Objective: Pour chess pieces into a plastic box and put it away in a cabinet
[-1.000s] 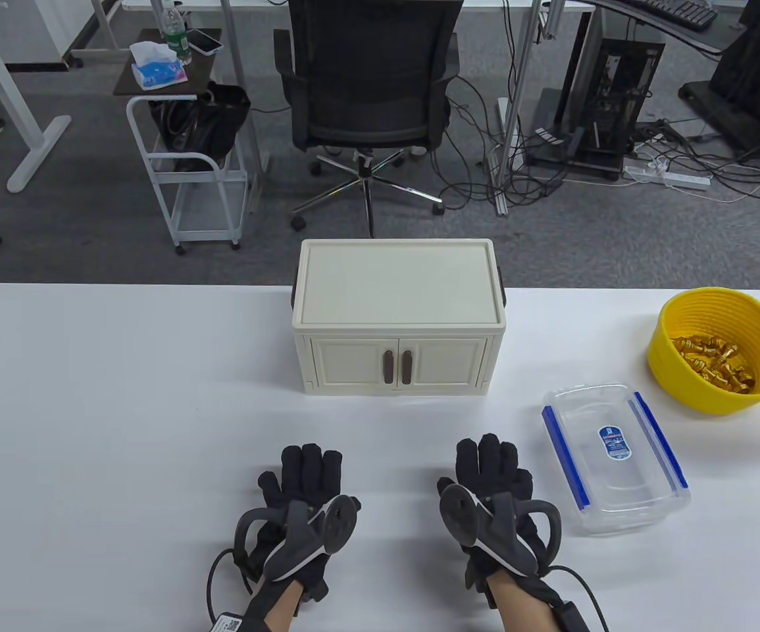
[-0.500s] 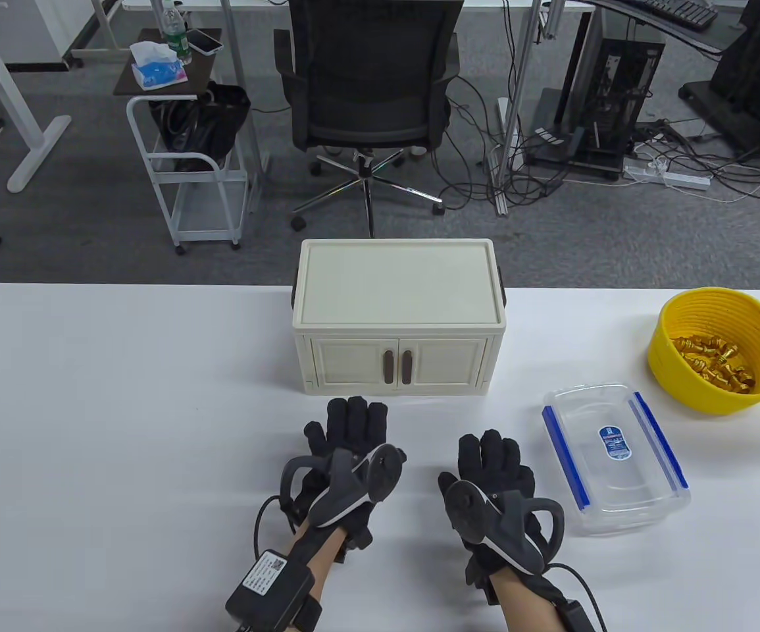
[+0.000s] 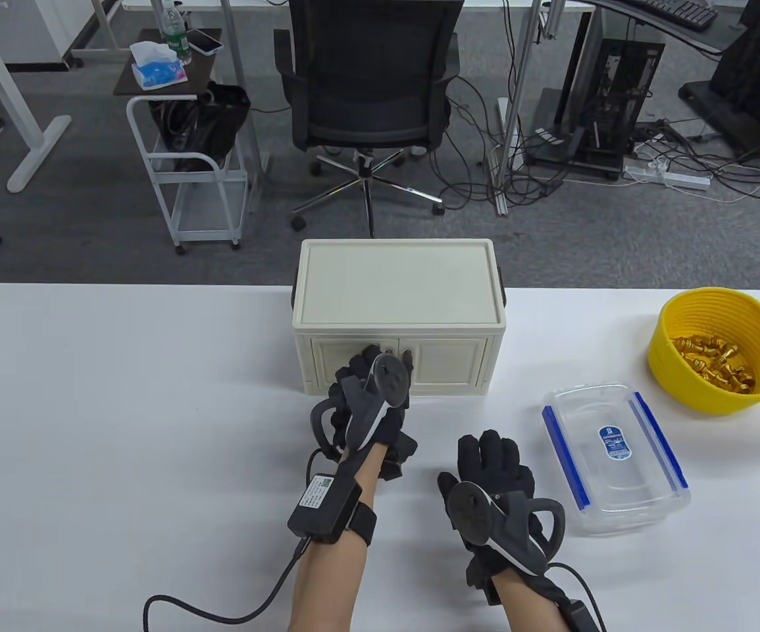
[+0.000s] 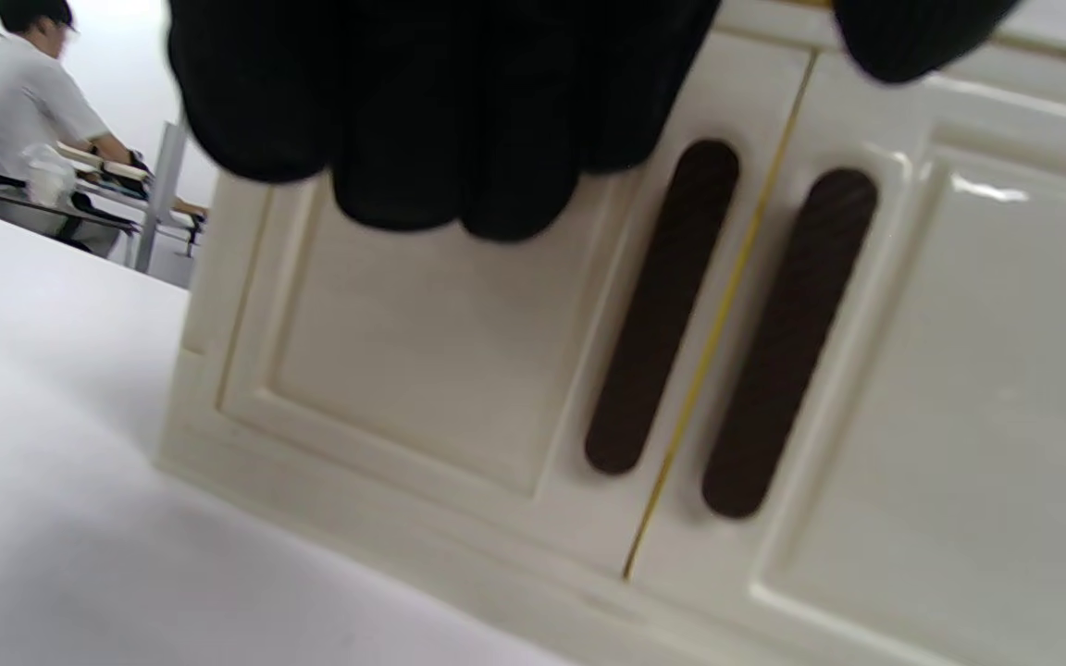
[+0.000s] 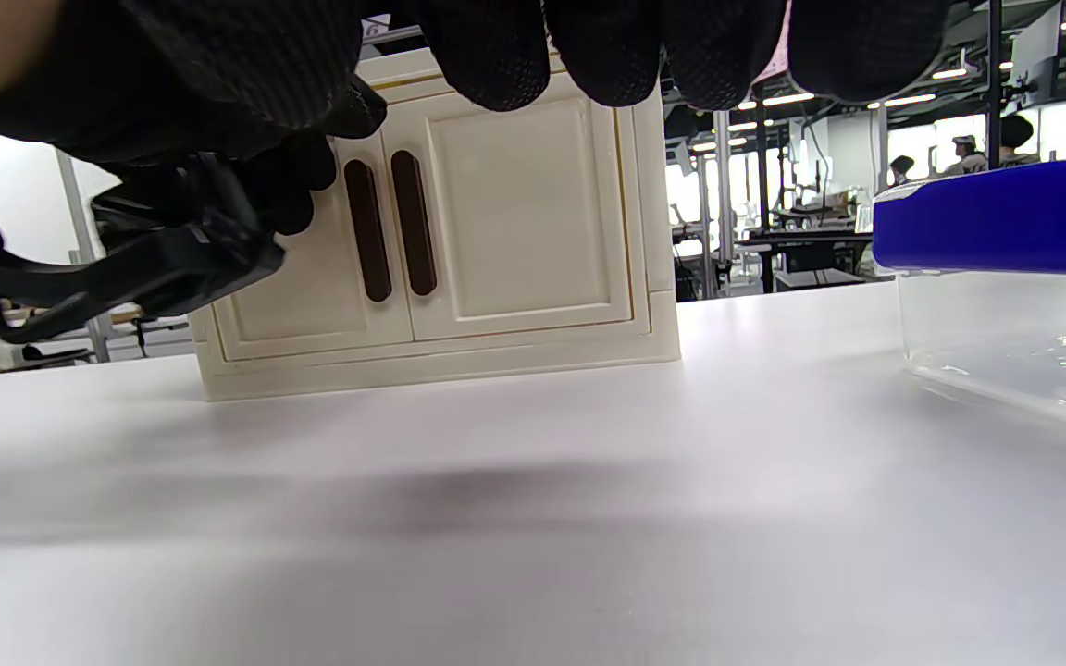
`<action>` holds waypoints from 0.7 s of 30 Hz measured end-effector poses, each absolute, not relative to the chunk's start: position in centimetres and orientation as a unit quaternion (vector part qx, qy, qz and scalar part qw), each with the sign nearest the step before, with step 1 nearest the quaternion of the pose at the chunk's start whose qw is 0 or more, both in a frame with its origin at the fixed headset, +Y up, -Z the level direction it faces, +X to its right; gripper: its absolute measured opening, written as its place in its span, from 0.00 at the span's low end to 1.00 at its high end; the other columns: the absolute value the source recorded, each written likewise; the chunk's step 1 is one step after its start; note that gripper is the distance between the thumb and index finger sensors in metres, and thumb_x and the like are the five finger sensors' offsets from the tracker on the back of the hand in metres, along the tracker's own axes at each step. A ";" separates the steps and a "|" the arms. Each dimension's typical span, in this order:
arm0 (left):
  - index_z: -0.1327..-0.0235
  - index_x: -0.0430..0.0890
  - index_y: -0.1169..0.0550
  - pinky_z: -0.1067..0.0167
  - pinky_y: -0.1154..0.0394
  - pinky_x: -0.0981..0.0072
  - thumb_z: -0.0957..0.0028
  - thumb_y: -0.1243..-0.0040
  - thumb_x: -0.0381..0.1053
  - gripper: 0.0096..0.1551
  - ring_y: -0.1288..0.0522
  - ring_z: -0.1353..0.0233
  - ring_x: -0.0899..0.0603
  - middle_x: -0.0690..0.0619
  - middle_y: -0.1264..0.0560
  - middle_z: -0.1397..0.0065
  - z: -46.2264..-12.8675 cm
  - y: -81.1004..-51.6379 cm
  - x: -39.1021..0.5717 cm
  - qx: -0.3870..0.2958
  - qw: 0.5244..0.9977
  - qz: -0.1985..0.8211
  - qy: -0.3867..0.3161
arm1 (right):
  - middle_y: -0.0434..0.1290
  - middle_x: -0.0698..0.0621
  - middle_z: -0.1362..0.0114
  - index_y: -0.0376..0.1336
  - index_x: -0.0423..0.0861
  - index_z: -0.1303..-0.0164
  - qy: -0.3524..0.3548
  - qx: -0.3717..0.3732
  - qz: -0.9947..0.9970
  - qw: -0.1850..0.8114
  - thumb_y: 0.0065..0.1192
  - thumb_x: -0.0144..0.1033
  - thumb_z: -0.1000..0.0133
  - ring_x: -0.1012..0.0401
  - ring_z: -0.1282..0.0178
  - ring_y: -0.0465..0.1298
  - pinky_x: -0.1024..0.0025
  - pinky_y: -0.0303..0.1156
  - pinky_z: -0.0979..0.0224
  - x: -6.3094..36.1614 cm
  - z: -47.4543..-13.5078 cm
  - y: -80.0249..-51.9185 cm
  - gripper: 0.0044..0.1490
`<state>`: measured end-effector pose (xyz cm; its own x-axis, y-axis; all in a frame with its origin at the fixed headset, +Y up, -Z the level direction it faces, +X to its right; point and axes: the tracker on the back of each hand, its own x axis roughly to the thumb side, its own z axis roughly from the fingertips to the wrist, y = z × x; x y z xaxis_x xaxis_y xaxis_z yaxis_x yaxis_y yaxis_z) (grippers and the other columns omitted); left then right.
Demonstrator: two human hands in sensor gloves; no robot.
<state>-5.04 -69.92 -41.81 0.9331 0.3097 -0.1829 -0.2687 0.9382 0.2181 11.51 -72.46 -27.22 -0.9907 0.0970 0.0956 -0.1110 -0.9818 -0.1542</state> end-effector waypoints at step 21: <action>0.53 0.43 0.17 0.47 0.18 0.50 0.42 0.38 0.63 0.24 0.13 0.48 0.43 0.50 0.11 0.51 -43.2 -69.6 -5.1 0.108 0.957 0.178 0.202 | 0.55 0.28 0.18 0.52 0.36 0.17 -0.080 0.048 0.994 0.055 0.51 0.53 0.34 0.31 0.22 0.59 0.36 0.67 0.27 11.4 -27.1 -72.5 0.43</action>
<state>-5.07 -69.58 -43.23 0.8551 0.3836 -0.3488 -0.2960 0.9135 0.2791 11.39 -72.47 -27.14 -0.9894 0.1008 0.1042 -0.1161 -0.9814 -0.1531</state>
